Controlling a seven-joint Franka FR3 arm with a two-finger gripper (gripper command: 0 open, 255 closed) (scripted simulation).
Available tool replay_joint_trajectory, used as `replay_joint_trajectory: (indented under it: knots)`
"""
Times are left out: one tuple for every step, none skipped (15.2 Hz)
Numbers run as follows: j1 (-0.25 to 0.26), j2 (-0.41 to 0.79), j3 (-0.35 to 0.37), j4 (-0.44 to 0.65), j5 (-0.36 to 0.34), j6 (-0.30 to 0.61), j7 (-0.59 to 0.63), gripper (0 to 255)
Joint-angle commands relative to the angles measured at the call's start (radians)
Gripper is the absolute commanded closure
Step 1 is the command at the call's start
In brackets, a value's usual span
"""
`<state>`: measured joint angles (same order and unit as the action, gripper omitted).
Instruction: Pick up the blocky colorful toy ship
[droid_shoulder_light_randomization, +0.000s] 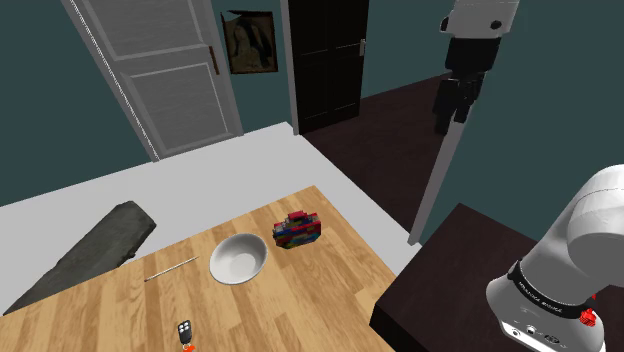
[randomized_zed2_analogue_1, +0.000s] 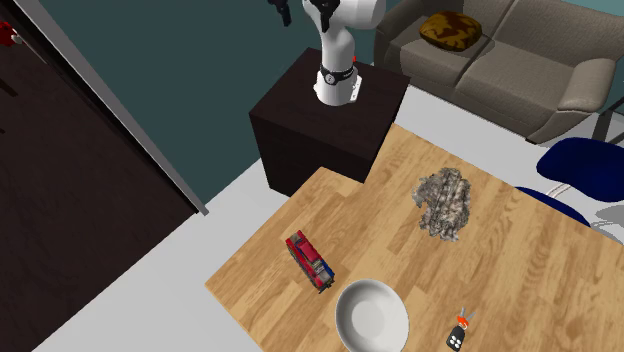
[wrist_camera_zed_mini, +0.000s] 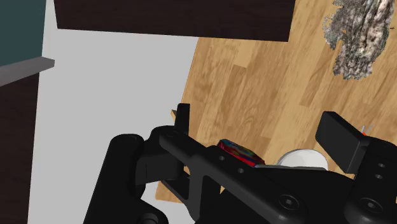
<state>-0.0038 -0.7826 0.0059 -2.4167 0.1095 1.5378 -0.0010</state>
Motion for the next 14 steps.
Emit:
replay_joint_trajectory:
  knots:
    - [0.0,0.0,0.0,0.0,0.0,0.0,0.0,0]
    - [0.005,0.019,0.002,-0.017,-0.001,0.037,-0.012,0]
    - [0.009,0.039,0.004,-0.033,-0.003,0.075,-0.025,0]
    - [0.013,0.06,0.006,-0.047,-0.004,0.112,-0.037,0]
    - [0.018,0.084,0.008,-0.06,-0.005,0.15,-0.049,0]
    - [0.022,0.108,0.01,-0.071,-0.006,0.188,-0.061,0]
    - [0.027,0.135,0.012,-0.081,-0.007,0.226,-0.072,0]
    - [0.031,0.162,0.015,-0.09,-0.008,0.264,-0.084,0]
    - [0.035,0.191,0.017,-0.097,-0.009,0.302,-0.095,0]
    - [0.04,0.222,0.019,-0.102,-0.01,0.34,-0.106,0]
    - [0.044,0.253,0.022,-0.106,-0.011,0.377,-0.117,0]
    - [0.048,0.286,0.025,-0.109,-0.012,0.414,-0.127,0]
    - [0.052,0.32,0.027,-0.11,-0.013,0.451,-0.138,0]
    - [0.055,0.355,0.03,-0.109,-0.014,0.487,-0.148,0]
